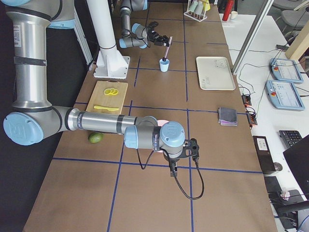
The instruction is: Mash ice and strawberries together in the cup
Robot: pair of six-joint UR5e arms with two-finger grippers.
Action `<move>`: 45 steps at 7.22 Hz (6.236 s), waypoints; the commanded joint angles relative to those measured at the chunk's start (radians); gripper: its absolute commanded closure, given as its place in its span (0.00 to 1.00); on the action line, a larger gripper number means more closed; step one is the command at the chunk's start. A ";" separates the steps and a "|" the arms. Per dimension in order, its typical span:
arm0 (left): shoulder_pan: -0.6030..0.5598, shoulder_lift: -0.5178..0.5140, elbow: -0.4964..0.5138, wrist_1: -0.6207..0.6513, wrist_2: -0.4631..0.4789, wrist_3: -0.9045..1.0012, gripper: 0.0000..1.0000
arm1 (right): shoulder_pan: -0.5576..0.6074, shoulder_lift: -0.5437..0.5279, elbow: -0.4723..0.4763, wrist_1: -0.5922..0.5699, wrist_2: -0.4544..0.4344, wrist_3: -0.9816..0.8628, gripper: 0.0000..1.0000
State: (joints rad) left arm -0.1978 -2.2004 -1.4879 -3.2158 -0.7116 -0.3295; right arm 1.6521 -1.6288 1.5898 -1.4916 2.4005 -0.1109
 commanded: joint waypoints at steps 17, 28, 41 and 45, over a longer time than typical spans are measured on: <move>-1.011 0.597 -0.098 0.769 -1.695 -0.651 1.00 | -0.002 0.017 -0.022 0.014 -0.007 0.010 0.00; -0.973 0.705 0.092 0.809 -1.537 -0.339 1.00 | -0.005 0.021 -0.025 0.014 -0.012 0.005 0.00; -1.107 0.732 -0.007 1.026 -1.666 0.034 0.00 | -0.003 0.030 -0.022 0.014 -0.014 0.000 0.00; -1.339 0.720 -0.179 1.570 -1.666 0.474 0.00 | -0.017 0.030 -0.021 0.014 -0.014 0.005 0.00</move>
State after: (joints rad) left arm -1.4629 -1.4726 -1.6381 -1.8028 -2.3774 0.0069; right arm 1.6363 -1.5984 1.5687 -1.4772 2.3869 -0.1063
